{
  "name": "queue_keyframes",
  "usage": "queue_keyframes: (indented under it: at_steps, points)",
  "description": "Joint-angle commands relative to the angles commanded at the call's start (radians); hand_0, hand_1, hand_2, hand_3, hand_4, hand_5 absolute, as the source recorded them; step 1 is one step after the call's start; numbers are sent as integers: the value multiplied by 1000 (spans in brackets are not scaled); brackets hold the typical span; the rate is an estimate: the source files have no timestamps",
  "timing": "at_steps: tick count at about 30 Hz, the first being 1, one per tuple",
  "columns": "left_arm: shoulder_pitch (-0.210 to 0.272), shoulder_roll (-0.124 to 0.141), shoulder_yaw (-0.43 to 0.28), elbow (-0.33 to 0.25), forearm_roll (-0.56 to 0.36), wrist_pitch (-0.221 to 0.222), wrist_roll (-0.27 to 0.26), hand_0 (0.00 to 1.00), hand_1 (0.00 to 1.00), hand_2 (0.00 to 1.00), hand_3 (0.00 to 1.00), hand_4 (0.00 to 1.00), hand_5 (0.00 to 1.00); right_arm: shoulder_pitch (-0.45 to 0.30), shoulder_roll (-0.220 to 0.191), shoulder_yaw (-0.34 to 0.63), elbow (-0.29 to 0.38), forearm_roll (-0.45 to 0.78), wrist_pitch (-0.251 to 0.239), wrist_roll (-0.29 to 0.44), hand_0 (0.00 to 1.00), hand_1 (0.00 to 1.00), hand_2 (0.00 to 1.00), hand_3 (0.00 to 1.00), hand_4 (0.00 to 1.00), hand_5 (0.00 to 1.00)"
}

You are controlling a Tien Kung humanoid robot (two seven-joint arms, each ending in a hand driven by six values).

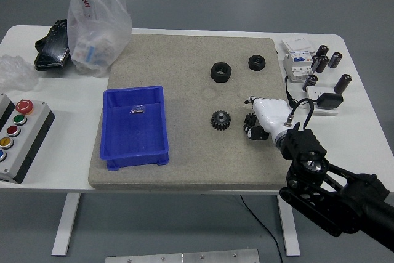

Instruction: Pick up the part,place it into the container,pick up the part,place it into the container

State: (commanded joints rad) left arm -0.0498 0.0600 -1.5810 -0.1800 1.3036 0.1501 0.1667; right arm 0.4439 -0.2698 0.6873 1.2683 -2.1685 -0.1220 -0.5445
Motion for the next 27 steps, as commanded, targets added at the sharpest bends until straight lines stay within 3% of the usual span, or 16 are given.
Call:
queue_keyframes:
  at_steps: [5, 6, 11, 12, 17, 22, 27]
  points:
    - [-1, -1, 6, 0, -5, -3, -5, 756, 708, 706, 746, 764, 410, 1, -3, -10, -10, 5, 2, 0, 373, 466, 548, 593, 287, 191]
    - [-1, -2, 8, 0, -6, -3, -6, 756, 708, 706, 737, 763, 409, 1, -3, -12, -11, 7, 1, 2, 352, 433, 408, 462, 201, 12]
    - [-2, -1, 13, 0, -12, -4, -11, 756, 708, 706, 737, 763, 409, 1, -6, -17, -14, 15, -18, 15, 352, 433, 408, 462, 201, 12]
    - [-2, -1, 13, 0, -12, -4, -11, 756, 708, 706, 736, 763, 408, 1, -6, -17, -14, 17, -23, 19, 334, 402, 270, 314, 138, 64]
    - [-3, -1, 11, 0, -12, -3, -9, 756, 708, 706, 736, 763, 408, 5, -9, -15, -11, 20, -42, 32, 334, 402, 270, 314, 138, 64]
    - [-2, 0, 5, 0, -11, 1, 0, 756, 708, 705, 736, 763, 408, 48, -17, -20, 47, 50, -75, 47, 332, 400, 248, 287, 106, 67]
    - [3, 4, -2, 0, -4, 4, 11, 756, 707, 705, 736, 762, 408, 130, 29, -75, 101, 128, -123, 83, 332, 398, 244, 286, 97, 52]
